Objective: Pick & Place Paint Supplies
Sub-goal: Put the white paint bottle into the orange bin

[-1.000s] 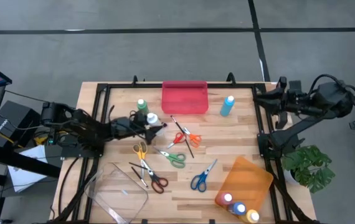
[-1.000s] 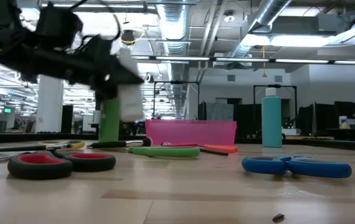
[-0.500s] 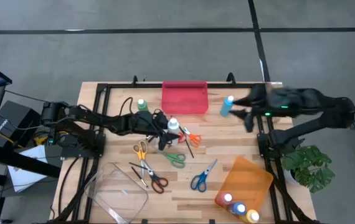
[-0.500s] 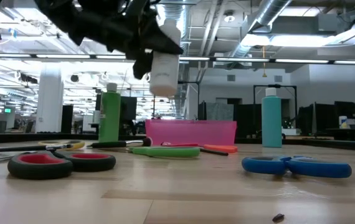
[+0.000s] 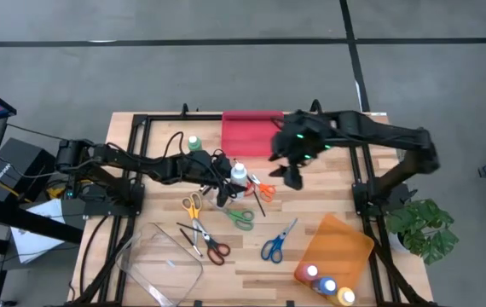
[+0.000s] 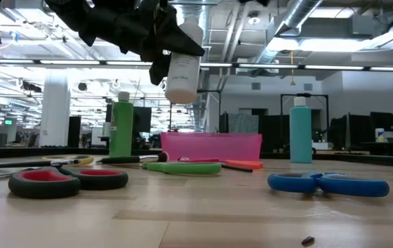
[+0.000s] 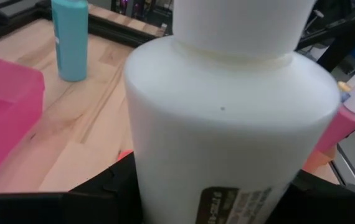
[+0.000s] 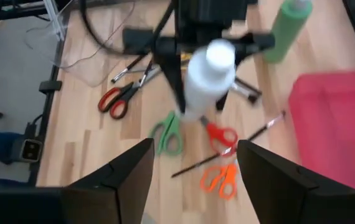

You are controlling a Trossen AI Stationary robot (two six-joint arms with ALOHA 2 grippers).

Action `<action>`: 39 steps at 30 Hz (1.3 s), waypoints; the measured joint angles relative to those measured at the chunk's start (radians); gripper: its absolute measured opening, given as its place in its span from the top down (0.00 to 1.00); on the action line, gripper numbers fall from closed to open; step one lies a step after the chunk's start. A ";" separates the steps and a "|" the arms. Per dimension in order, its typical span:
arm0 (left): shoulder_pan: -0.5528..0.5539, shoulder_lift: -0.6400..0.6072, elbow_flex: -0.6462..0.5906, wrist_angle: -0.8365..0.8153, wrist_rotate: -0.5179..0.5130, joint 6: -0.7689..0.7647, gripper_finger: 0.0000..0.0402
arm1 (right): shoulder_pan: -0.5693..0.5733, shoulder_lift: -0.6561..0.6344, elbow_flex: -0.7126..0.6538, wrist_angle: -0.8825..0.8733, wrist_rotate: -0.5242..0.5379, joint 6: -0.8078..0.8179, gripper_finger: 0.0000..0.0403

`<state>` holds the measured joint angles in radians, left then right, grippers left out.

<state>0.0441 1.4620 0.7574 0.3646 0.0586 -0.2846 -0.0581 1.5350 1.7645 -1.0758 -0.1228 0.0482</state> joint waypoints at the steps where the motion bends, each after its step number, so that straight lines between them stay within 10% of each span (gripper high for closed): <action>1: 0.000 0.000 0.000 0.000 0.000 0.000 0.46 | -0.008 0.036 0.035 0.001 -0.014 -0.025 0.43; 17: -0.003 0.000 0.000 -0.010 -0.001 0.049 0.46 | -0.059 0.403 0.376 -0.142 -0.143 -0.257 0.43; 39: -0.006 -0.001 0.000 -0.008 0.009 0.124 0.46 | -0.090 0.483 0.424 -0.161 -0.295 -0.374 0.43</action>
<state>0.0380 1.4613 0.7570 0.3570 0.0671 -0.1605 -0.1478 2.0181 2.1880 -1.2369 -0.4179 -0.3256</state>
